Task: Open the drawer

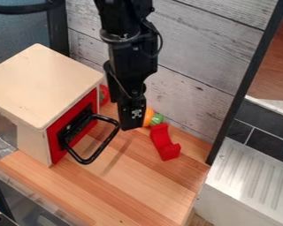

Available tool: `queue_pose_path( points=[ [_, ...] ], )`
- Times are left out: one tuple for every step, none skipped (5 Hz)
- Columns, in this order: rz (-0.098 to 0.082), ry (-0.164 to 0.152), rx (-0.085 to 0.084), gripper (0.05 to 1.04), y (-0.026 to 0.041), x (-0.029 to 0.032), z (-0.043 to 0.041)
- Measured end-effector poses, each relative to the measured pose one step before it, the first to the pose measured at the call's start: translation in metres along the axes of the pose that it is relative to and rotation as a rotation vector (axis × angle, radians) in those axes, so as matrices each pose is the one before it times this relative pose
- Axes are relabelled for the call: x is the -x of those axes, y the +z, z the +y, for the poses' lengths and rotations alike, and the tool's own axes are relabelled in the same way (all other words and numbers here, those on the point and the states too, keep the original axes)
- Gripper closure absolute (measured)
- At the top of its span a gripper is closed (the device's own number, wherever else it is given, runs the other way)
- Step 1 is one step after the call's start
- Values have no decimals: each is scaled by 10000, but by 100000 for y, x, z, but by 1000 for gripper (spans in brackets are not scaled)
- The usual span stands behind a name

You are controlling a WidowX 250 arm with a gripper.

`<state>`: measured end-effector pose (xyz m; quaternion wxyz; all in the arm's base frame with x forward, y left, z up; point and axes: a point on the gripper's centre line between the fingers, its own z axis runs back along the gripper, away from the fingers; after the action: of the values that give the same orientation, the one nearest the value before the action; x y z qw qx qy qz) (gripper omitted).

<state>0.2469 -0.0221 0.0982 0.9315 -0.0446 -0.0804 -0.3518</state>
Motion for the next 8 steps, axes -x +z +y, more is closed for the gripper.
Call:
queue_pose_path(
  points=[
    [174,161,104,85,-638,408,-163],
    [-164,874,-665,85,-418,1120,-442],
    [8,1237,-925,84,-1517,1550,-1825],
    [-316,1265,-950,84,-1426,1525,-1596],
    [-283,1327,-895,84,-1536,714,-813],
    [8,247,-684,85,-1061,-189,127],
    [-262,197,-360,84,-400,-1687,1313],
    [-192,286,-98,84,-404,-1732,1314]
  ],
)
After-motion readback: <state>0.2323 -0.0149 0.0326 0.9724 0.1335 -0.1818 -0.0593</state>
